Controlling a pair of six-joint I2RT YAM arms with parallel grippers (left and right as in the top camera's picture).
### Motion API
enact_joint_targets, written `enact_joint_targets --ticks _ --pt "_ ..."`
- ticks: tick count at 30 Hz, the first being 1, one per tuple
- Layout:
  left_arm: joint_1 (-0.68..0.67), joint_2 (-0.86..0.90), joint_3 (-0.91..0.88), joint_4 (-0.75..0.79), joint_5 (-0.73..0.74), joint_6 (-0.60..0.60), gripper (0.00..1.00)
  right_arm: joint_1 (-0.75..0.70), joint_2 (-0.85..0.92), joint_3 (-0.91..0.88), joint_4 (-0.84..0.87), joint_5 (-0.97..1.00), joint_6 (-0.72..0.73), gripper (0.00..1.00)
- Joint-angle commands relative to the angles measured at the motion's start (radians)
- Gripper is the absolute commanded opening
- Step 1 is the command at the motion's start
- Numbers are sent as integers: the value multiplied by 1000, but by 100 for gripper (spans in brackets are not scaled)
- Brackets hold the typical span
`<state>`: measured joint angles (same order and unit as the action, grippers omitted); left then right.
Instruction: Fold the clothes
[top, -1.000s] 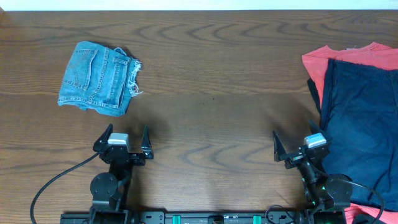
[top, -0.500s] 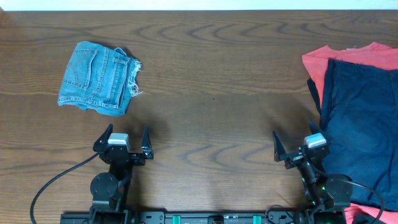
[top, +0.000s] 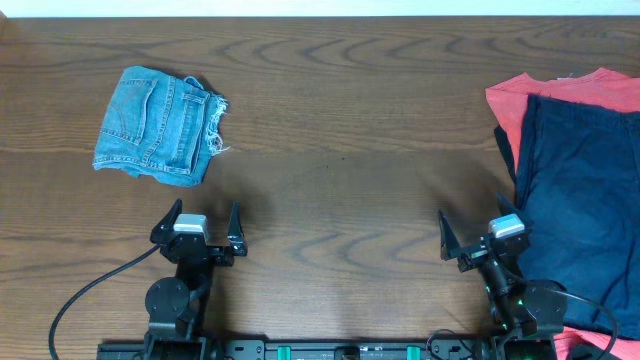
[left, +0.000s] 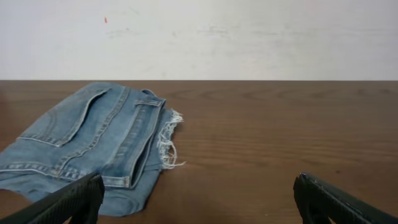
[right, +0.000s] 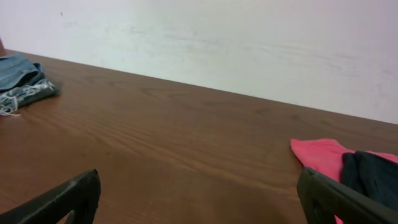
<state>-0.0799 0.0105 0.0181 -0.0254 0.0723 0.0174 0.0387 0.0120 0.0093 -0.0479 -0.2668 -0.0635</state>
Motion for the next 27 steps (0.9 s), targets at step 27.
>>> enact_joint_targets --ticks 27 --pt "5 564 687 -358 328 -80 98 7 463 580 -380 -31 137 99"
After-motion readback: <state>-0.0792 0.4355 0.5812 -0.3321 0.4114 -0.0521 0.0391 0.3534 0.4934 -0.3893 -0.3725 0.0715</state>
